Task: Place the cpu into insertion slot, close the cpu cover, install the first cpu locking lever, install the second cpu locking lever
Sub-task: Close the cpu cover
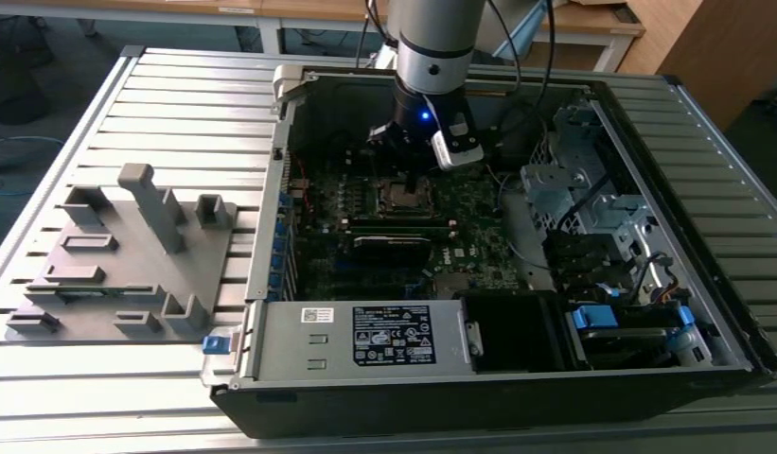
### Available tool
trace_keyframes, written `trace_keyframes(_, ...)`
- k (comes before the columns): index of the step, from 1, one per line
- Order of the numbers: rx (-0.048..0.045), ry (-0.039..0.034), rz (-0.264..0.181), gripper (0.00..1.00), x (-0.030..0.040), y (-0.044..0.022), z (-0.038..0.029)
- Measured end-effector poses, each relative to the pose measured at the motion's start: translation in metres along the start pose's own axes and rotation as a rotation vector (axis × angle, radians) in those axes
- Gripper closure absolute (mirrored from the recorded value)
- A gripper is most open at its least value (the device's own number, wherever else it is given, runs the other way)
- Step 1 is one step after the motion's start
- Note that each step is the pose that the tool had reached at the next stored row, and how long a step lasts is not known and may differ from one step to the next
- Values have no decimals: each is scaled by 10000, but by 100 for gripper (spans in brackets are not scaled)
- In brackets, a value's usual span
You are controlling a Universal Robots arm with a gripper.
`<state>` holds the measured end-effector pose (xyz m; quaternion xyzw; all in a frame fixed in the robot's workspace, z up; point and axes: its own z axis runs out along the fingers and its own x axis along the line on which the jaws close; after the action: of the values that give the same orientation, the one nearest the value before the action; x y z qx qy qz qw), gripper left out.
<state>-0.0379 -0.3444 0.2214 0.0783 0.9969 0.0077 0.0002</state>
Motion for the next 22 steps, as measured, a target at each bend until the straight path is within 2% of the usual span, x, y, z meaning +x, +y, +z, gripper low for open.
trace_keyframes(10,10,1,-32,90,3,-2,41)
trace_keyframes(16,6,-1,-32,90,68,-11,67)
trace_keyframes(22,11,0,-33,90,93,-16,93)
